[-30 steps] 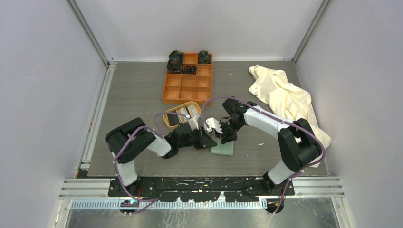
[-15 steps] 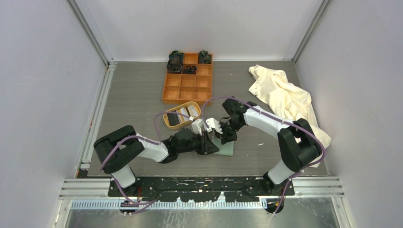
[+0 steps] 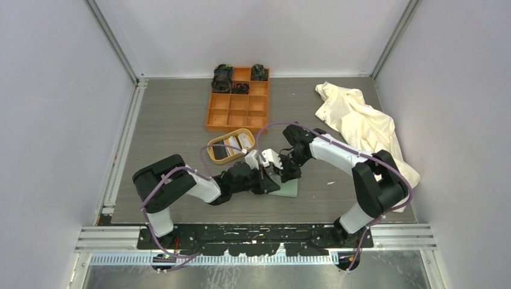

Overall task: Put the credit cards into the card holder
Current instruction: Close the card holder at the center of the board.

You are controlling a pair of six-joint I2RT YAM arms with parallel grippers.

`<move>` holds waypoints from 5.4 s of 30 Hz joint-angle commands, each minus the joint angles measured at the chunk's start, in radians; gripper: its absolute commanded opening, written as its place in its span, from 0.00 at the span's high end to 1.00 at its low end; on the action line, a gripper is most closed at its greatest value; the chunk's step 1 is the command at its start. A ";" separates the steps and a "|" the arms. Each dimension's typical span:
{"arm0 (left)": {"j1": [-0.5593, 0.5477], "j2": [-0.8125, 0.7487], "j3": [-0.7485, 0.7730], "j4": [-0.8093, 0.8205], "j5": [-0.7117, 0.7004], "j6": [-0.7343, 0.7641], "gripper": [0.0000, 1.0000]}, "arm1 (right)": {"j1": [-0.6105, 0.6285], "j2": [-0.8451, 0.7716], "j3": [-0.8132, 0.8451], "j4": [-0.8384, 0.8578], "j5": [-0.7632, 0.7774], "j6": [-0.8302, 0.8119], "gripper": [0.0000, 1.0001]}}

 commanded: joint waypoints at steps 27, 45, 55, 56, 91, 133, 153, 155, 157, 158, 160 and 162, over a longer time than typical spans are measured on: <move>0.014 0.021 0.004 -0.176 -0.104 -0.021 1.00 | 0.033 -0.037 -0.025 -0.056 -0.007 0.010 0.99; 0.019 0.020 -0.015 -0.129 -0.090 -0.037 1.00 | 0.087 -0.070 -0.098 -0.072 0.078 -0.035 0.99; 0.034 0.046 -0.019 -0.051 -0.053 -0.075 1.00 | 0.108 -0.108 -0.166 -0.083 0.133 -0.074 0.99; 0.035 0.048 -0.019 -0.049 -0.050 -0.078 1.00 | 0.112 -0.110 -0.169 -0.083 0.138 -0.075 0.99; 0.044 0.062 -0.019 -0.050 -0.052 -0.086 1.00 | -0.048 -0.062 -0.013 0.143 0.043 0.101 0.60; 0.047 0.053 0.001 -0.099 -0.054 -0.090 1.00 | 0.054 -0.110 -0.101 0.037 0.107 0.120 0.99; 0.047 0.061 -0.014 -0.072 -0.054 -0.095 1.00 | 0.110 -0.149 -0.144 -0.053 0.100 0.033 0.99; 0.047 0.062 -0.014 -0.070 -0.051 -0.097 1.00 | 0.116 -0.145 -0.141 -0.048 0.100 0.044 0.98; 0.048 0.062 -0.017 -0.068 -0.052 -0.097 1.00 | 0.122 -0.140 -0.142 -0.028 0.106 0.073 0.97; 0.048 0.062 -0.016 -0.067 -0.051 -0.099 1.00 | 0.126 -0.140 -0.143 -0.018 0.110 0.088 0.96; 0.048 0.061 -0.019 -0.065 -0.052 -0.098 1.00 | 0.136 -0.137 -0.147 0.016 0.130 0.132 0.96; 0.047 0.061 -0.020 -0.062 -0.051 -0.099 1.00 | 0.147 -0.134 -0.149 0.036 0.149 0.170 0.95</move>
